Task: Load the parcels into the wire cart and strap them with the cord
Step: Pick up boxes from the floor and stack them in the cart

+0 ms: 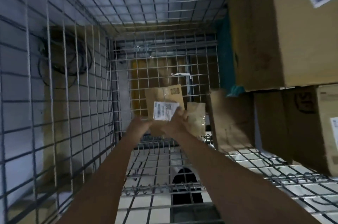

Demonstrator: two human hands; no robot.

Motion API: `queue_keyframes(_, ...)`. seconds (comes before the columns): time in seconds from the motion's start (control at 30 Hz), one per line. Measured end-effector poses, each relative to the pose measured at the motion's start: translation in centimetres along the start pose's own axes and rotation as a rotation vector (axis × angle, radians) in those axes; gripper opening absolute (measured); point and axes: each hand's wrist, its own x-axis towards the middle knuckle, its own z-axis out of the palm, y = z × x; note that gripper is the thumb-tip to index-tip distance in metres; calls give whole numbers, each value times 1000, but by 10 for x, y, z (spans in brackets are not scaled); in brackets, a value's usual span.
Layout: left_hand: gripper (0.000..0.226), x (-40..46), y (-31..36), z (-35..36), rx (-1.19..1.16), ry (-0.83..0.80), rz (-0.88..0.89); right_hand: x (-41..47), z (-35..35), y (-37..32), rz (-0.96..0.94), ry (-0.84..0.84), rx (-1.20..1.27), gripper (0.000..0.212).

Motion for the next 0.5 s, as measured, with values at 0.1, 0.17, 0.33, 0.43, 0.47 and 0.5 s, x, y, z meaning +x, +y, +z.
queue_keyframes(0.1,56,17,10,9,-42,62,18,33,-5,25,6,1,45,88)
queue_keyframes(0.17,54,35,8,18,-119,76,33,48,2,36,-7,34,39,93)
queue_keyframes(0.33,53,44,-1,42,-222,149,-7,52,17,45,-67,67,150,98)
queue_keyframes(0.43,45,13,7,41,-97,322,-31,65,30,66,-90,33,204,108)
queue_keyframes(0.47,43,-1,10,38,-86,345,-25,55,24,65,-89,31,212,107)
queue_keyframes(0.5,42,-16,15,36,-88,366,-4,28,5,53,-91,38,230,103)
